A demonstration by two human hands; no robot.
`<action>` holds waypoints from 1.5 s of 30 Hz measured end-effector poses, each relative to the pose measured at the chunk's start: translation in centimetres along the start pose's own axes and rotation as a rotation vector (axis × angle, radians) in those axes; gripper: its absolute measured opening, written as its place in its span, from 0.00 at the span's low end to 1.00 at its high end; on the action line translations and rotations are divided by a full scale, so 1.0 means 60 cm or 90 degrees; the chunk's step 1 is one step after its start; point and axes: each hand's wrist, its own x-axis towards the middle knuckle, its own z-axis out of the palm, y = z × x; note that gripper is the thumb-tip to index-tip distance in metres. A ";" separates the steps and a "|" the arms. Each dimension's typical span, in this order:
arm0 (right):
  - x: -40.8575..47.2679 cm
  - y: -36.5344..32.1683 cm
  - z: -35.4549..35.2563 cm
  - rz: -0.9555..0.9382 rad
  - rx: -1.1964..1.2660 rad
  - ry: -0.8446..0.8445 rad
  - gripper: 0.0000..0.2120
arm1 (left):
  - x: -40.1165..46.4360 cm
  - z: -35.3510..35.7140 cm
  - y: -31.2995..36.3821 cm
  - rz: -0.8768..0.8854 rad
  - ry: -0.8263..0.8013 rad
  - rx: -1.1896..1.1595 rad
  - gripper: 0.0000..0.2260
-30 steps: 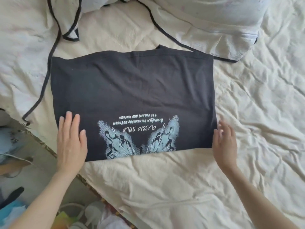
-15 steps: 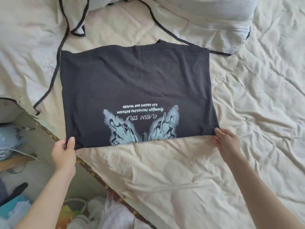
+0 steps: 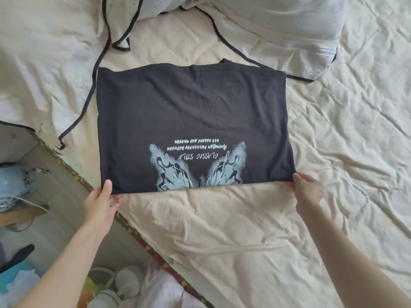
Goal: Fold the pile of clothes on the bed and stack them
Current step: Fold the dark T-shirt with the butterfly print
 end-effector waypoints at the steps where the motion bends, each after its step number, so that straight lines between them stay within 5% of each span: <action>1: -0.016 -0.001 0.009 -0.069 -0.086 0.030 0.16 | -0.002 -0.004 -0.003 -0.022 -0.019 -0.010 0.07; 7: -0.112 0.020 0.077 -0.538 -0.477 -0.056 0.25 | 0.000 -0.007 -0.010 -0.090 -0.019 -0.076 0.16; 13: -0.165 0.058 0.151 -0.701 -0.695 -0.267 0.25 | -0.019 0.010 0.010 -0.106 0.018 -0.144 0.14; 19: -0.161 0.051 0.156 -0.648 -0.773 -0.399 0.25 | -0.093 0.023 0.041 0.056 0.073 -0.047 0.07; 22: -0.161 0.017 0.146 -0.505 -0.549 -0.493 0.19 | -0.130 0.065 0.074 0.174 0.104 0.024 0.09; 25: -0.157 -0.019 0.115 -0.213 -0.214 -0.502 0.15 | -0.175 0.141 0.108 0.326 0.093 0.117 0.09; 29: -0.116 -0.045 0.055 0.015 0.204 -0.517 0.15 | -0.250 0.278 0.107 0.516 -0.071 0.228 0.07; 33: -0.057 -0.058 -0.007 0.075 0.409 -0.489 0.20 | -0.304 0.383 0.037 0.605 -0.342 0.435 0.12; 36: -0.035 -0.056 -0.032 0.043 0.365 -0.470 0.21 | -0.305 0.402 -0.032 0.576 -0.541 0.612 0.16; 38: -0.031 -0.048 -0.035 0.014 0.290 -0.424 0.15 | -0.291 0.384 -0.062 0.578 -0.570 0.657 0.16; 42: -0.016 -0.034 -0.019 -0.060 0.052 -0.261 0.06 | -0.248 0.320 -0.076 0.676 -0.376 0.635 0.15; 45: -0.007 -0.031 -0.010 -0.066 0.002 -0.213 0.07 | -0.205 0.283 -0.076 0.602 -0.197 0.597 0.15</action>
